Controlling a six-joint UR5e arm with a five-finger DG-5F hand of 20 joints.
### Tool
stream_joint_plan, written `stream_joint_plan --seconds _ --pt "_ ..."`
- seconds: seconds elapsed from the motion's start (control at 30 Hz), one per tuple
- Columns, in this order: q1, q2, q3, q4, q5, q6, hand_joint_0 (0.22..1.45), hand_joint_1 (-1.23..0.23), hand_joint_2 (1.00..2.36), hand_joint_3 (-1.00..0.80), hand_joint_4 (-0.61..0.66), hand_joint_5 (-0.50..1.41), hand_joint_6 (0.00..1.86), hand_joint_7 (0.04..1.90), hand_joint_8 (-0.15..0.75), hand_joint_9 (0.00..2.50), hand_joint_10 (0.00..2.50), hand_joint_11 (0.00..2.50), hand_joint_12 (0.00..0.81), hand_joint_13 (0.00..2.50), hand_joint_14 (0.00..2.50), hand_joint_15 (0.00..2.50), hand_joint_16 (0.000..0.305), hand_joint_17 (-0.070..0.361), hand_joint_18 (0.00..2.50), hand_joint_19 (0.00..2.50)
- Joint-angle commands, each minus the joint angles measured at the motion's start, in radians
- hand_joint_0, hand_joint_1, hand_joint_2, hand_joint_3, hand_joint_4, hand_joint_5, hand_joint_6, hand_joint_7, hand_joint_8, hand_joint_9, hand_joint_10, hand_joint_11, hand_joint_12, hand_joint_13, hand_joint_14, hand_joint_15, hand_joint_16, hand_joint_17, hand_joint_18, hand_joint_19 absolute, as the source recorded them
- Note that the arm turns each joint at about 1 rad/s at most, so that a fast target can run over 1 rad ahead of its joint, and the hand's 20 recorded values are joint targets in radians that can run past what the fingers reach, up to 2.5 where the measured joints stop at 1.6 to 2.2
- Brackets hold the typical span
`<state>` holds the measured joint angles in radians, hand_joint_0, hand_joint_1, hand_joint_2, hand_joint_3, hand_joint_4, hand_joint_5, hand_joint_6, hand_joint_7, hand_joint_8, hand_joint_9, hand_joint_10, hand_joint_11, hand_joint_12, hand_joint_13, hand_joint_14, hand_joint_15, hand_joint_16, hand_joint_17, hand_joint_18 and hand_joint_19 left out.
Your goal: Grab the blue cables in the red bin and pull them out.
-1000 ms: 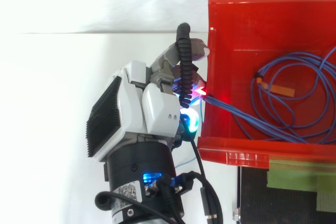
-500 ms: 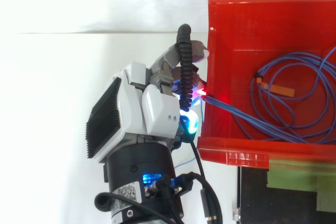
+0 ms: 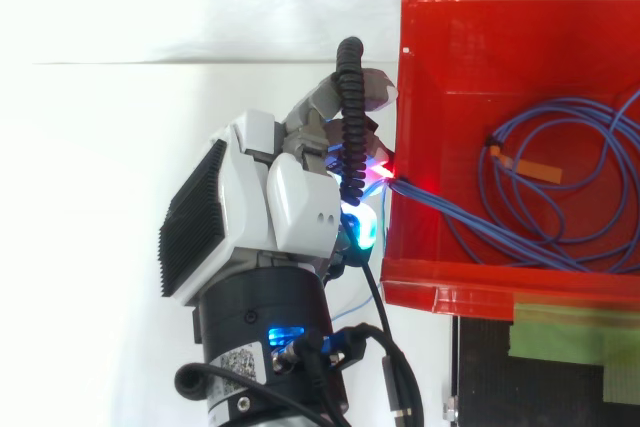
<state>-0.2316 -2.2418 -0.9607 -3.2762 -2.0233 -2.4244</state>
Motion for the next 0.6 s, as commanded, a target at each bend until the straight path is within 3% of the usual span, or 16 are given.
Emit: stream_joint_plan --seconds 0.0,0.57 --pt "0.000 -0.001 0.000 0.000 0.000 0.000 0.82 -0.93 1.00 -1.00 0.26 0.90 0.02 0.74 0.283 1.04 0.03 0.85 0.361 0.75 0.02 0.53 0.052 0.117 0.69 0.72" --pt "0.000 -0.001 -0.007 0.000 0.000 0.000 0.85 -0.93 1.00 -1.00 0.22 0.99 0.00 0.93 0.283 1.06 0.03 0.87 0.357 0.76 0.02 0.52 0.051 0.115 0.70 0.72"
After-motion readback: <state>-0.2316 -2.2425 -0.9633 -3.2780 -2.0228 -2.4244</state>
